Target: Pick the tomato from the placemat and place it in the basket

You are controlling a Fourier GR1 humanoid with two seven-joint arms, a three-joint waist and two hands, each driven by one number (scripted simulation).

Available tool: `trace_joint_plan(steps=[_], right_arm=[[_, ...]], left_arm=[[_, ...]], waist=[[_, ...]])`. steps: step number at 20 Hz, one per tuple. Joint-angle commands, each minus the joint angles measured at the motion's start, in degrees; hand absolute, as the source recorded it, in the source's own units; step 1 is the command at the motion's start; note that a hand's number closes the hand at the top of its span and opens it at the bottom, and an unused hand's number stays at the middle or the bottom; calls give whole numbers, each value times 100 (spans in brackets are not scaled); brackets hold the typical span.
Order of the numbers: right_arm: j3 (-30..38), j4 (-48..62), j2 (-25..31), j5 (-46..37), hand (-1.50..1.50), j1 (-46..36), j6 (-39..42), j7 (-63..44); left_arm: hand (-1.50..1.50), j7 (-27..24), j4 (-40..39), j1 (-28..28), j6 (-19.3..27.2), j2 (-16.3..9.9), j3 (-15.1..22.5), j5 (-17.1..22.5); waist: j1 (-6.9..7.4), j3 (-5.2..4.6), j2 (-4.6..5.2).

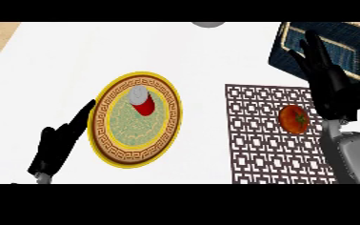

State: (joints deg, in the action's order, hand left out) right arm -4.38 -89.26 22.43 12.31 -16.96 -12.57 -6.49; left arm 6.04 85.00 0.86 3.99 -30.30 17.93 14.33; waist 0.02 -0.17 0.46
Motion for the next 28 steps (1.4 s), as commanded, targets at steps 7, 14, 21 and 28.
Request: trace_joint_plan(steps=[7, 14, 21, 28], right_arm=[[-633, -1270, -45, 1523, 150, -843, 3233, 1601], [-936, -2105, 300, 490, -150, 983, 4012, 2925], [833, -2335, 1677, -961, -150, 725, 3163, 2590], [2428, -2027, 3226, -663, -150, 830, 4170, 2926]], left_arm=[[0, 347, -472, 430, 416, 549, -207, 411], [0, 363, -662, 602, 681, 605, -502, 454], [0, 402, -494, 867, 911, 703, -476, 398], [0, 454, -260, 884, 986, 903, -280, 320]], waist=[[420, 57, -54], [-152, 27, -69], [-323, 17, -91], [-250, 20, -76]])
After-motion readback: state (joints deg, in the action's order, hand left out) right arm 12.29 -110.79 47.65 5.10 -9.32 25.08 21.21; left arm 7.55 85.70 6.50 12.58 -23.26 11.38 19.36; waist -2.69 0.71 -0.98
